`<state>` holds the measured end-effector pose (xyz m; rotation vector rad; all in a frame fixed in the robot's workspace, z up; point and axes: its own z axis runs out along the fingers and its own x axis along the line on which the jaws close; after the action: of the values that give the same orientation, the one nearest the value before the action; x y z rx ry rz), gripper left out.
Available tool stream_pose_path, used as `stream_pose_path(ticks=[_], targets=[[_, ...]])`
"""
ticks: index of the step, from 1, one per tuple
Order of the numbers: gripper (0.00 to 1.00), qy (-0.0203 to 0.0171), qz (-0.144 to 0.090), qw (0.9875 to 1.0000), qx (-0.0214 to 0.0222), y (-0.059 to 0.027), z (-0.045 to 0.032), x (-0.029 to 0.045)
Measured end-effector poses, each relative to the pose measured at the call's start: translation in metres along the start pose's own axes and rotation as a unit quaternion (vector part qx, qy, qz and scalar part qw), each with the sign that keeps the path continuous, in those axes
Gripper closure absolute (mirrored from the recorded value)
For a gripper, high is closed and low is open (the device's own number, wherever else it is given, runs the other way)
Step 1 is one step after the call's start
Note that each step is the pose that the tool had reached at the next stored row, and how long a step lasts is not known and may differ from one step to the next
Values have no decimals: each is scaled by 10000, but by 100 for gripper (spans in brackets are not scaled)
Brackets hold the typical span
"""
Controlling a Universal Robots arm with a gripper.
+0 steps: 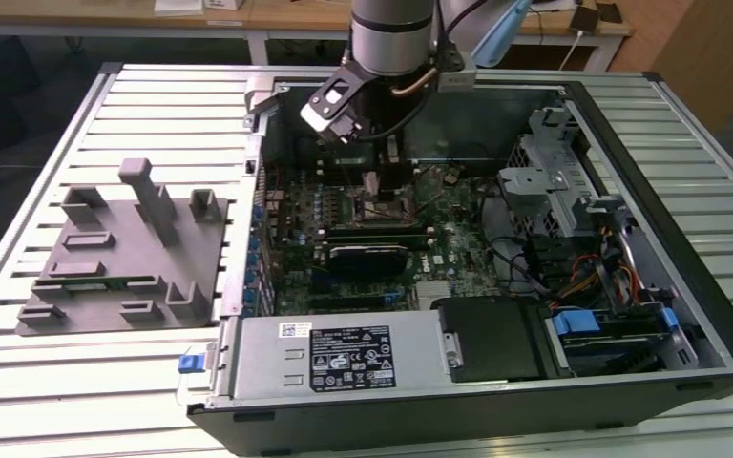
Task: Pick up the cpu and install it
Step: 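Place the cpu into insertion slot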
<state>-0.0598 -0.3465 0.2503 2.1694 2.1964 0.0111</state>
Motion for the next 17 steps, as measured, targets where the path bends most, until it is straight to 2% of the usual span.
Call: stream_pose_path(ticks=[4, 6, 17], targets=[[46, 57, 5, 10000, -51, 0, 19, 1], [46, 73, 8, 10000, -65, -1, 35, 1], [46, 73, 151, 9998, -74, 7, 149, 2]])
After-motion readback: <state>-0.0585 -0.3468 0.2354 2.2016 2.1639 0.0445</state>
